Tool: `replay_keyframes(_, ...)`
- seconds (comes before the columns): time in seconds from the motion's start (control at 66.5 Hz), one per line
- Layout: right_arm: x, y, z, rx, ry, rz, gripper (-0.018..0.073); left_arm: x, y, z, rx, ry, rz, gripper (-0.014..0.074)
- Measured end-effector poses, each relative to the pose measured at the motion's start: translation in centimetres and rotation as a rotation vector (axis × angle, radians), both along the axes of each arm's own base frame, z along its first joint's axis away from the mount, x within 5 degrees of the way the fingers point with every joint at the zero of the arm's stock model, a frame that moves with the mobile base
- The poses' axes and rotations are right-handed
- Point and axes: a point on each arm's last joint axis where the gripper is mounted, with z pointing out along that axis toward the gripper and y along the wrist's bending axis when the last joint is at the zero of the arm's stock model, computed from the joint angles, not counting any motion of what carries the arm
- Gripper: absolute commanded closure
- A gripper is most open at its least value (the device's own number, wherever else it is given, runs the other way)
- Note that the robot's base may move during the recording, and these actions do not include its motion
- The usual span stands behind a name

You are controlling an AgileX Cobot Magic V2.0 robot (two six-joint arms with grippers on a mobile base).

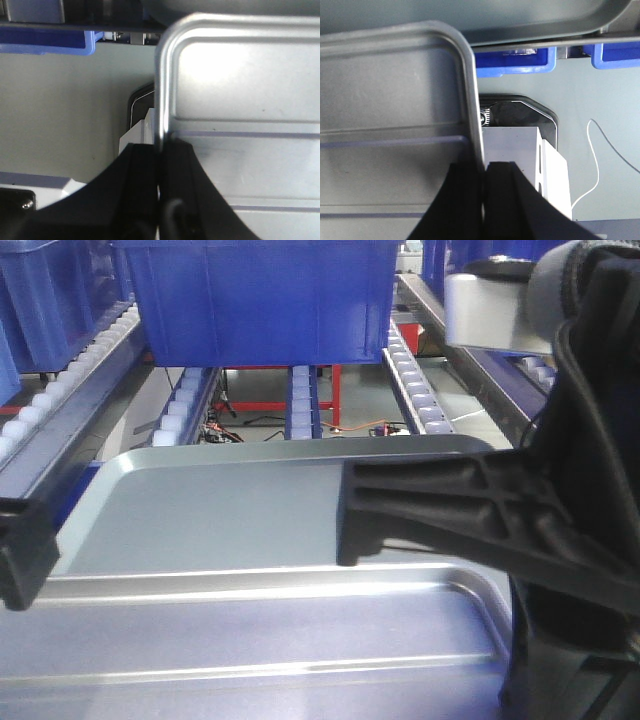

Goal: Grab silver tray and stack on right shelf
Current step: 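Carry the tray with both grippers up to the other shelf rack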

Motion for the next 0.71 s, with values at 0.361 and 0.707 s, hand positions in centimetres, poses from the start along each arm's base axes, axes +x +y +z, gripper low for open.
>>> replay_keyframes(0.361,0.00,0.00,0.00,0.000,0.000,0.000,0.0489,0.03,0.01,0.01,0.002,-0.004,-0.002,0.0697)
replay_keyframes(0.707,0.05,-0.02,0.01,-0.003,-0.006,0.001,0.0489,0.36,-0.25,0.95,-0.001,-0.028,-0.008,0.0697)
